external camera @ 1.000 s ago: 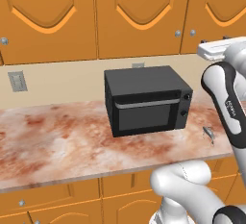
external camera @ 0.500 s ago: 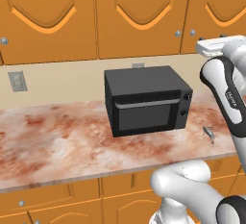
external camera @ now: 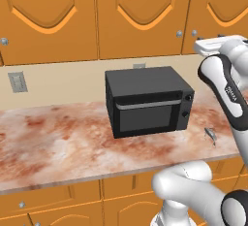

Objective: Retrieve the tupperware from the cabinet, then place the raw meat into the tupperware to avoid contamination.

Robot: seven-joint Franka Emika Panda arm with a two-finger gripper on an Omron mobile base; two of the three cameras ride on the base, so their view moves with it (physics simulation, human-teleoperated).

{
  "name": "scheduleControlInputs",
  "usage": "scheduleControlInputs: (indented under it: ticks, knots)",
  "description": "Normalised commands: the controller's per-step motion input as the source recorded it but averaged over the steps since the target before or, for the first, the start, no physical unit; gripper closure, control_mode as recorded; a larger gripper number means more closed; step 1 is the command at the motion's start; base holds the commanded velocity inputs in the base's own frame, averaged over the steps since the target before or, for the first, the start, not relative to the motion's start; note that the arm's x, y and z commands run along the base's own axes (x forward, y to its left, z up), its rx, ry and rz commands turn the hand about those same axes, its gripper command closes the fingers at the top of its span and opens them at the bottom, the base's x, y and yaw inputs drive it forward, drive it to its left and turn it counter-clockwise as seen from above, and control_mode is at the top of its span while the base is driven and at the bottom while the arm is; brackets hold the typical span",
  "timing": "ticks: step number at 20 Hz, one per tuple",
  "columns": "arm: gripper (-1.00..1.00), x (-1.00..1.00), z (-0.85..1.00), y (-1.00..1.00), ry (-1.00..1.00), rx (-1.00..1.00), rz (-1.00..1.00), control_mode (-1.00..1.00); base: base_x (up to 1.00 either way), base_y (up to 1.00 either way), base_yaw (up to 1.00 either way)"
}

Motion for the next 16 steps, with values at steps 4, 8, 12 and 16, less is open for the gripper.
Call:
scheduleControlInputs:
  ticks: [4, 8, 12, 16]
  knots:
    - [-1.00, 0.24, -0.03, 0.00, -0.02, 0.00, 0.00, -1.00, 0.00, 0.00, 0.00]
    - [-1.00, 0.24, -0.05, 0.00, -0.01, 0.00, 0.01, -1.00, 0.00, 0.00, 0.00]
    - [-1.00, 0.25, -0.03, 0.00, 0.00, 0.00, 0.01, -1.00, 0.00, 0.00, 0.00]
    - [-1.00, 0.24, -0.01, 0.00, 0.00, 0.00, 0.01, -1.00, 0.00, 0.00, 0.00]
